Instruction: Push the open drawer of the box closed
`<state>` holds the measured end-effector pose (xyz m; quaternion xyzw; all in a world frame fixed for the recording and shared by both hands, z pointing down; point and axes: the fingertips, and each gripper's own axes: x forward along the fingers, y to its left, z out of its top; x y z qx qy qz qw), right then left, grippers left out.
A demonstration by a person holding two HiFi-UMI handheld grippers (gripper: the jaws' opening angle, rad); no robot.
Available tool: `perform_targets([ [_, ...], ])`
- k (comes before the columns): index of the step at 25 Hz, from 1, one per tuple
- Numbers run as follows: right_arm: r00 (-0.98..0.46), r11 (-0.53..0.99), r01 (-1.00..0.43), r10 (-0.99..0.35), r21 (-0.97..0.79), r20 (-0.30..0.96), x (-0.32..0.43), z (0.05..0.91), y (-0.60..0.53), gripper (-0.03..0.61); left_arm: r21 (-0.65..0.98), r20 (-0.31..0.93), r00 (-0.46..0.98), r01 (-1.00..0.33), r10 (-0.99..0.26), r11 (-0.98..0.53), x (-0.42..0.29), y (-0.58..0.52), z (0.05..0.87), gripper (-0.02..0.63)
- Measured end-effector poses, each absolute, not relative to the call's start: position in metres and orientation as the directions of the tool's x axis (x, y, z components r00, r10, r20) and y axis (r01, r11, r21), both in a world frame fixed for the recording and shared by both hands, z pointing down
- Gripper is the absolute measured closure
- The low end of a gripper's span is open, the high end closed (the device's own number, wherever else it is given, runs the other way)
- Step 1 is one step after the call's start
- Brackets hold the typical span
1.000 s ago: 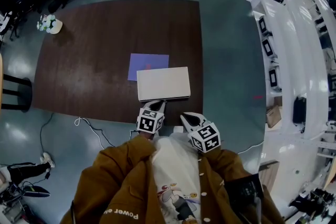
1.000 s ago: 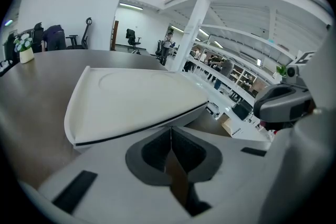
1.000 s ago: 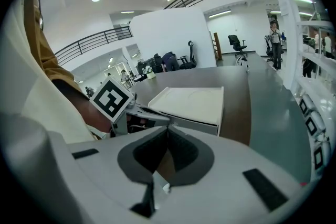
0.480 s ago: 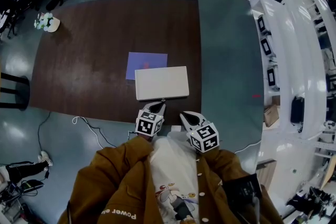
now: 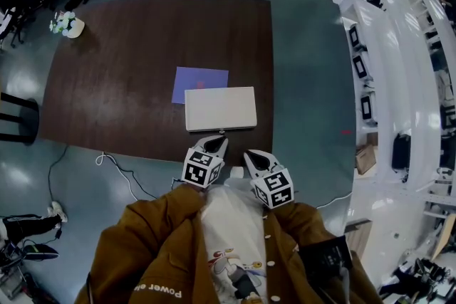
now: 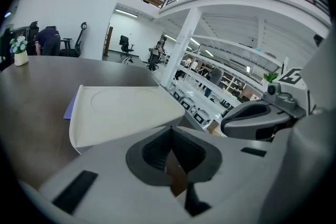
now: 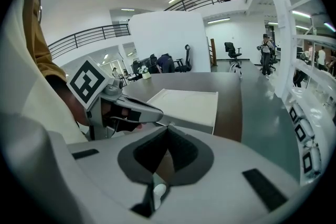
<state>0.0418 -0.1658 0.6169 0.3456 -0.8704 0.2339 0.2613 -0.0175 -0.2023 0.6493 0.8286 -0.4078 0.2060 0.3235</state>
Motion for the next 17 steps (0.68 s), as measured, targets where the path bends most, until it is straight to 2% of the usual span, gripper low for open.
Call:
perform_targets([
  [17,-0.628,0.640,-0.732,-0.497,-0.235,0.599,0.033,0.608,-0.145,0.574,0.381,0.551,0.584,-0.812,-0.596,-0.443,-0.036,-0.168,0.603,0.607],
])
